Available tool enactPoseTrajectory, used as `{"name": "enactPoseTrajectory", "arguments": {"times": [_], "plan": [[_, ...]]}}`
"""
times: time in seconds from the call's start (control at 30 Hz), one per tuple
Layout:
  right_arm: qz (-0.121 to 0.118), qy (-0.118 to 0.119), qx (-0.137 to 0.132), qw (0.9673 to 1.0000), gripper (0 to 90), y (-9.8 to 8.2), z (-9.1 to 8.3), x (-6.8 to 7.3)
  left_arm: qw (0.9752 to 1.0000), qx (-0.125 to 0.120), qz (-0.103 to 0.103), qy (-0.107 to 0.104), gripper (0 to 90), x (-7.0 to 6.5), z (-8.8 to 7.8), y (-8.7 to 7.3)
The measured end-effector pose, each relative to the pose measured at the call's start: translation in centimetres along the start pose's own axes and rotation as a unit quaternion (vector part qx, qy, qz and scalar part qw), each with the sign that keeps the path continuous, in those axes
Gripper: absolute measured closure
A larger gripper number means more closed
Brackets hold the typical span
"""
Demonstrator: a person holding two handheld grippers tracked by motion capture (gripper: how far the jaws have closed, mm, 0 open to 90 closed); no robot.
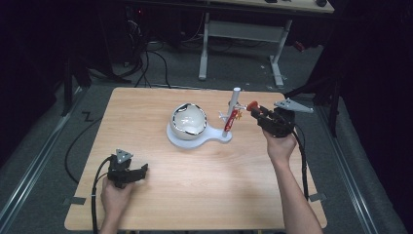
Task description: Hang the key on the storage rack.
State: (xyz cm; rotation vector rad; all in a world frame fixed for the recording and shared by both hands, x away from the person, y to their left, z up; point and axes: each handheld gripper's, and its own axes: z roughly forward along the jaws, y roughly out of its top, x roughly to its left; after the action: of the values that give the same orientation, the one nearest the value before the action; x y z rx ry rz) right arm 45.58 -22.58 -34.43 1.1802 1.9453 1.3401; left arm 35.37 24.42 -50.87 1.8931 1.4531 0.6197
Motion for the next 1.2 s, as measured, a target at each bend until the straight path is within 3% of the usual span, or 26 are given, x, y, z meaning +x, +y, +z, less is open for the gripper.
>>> {"name": "enactPoseTrajectory", "arguments": {"times": [0.6,0.87,1.0,1.2], "plan": [[0.009,-0.001,0.006,0.9999,67.0,-2.7,0.9,0.0,1.0000,0.000,0.001,0.001,20.4,0.0,0.0,0.0],[0.000,0.004,0.015,0.9999,66.9,-3.3,1.7,0.7,1.0000,0.001,0.002,0.002,20.5,-0.1,0.0,0.0],[-0.016,0.002,0.017,0.9997,66.7,-3.5,2.1,1.2,1.0000,0.001,0.001,0.001,20.4,-0.1,0.0,0.0],[-0.011,0.005,0.015,0.9998,66.7,-4.2,2.6,1.4,1.0000,0.001,0.001,0.001,20.4,-0.1,0.0,0.0]]}}
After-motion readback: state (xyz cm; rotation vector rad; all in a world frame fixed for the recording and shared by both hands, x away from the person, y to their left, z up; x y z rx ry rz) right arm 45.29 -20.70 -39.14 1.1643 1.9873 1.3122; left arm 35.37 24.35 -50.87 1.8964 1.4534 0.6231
